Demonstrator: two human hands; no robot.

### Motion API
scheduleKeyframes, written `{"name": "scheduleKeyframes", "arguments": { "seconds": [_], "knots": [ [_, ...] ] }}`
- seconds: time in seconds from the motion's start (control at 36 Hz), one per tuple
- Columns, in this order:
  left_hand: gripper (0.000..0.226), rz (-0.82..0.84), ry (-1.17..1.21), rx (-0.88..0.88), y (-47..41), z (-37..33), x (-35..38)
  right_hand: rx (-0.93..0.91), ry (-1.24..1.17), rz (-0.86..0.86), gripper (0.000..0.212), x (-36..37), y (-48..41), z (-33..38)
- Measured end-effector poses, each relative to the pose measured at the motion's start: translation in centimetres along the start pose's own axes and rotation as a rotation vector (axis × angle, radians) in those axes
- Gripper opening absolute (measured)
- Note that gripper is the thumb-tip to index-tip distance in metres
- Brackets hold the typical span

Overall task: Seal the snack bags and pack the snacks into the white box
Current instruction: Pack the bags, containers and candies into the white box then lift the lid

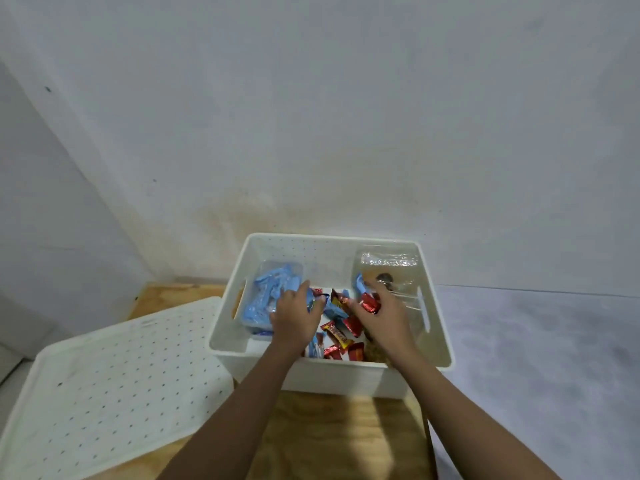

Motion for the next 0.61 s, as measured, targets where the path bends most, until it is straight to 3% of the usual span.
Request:
{"name": "scheduleKeyframes", "arguments": {
  "seconds": [0.11,0.36,0.61],
  "knots": [
    [0.057,-0.016,-0.002,0.011,0.4,0.3,-0.7,0.03,0.117,0.044,0.056,-0.2,-0.3,0.1],
    [0.04,-0.293,0.163,0.02,4.4,3.7,-8.2,-0.091,0.316,0.143,0.043,3.0,-0.9,5.3],
    [0.043,-0.42,0.031,-0.202,7.3,17.2,-17.4,-0.33,0.461,0.183,0.043,13.6,-0.1,16.4]
  ]
}}
Point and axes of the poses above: each hand's wrist, its own y-axis away from the middle knuckle, its own x-axis out of the palm, z = x × y, the point moved 4 cm from there along -y, towards the middle knuckle, and after that the axes turned 8 degrees about z, right-handed, at the moved point
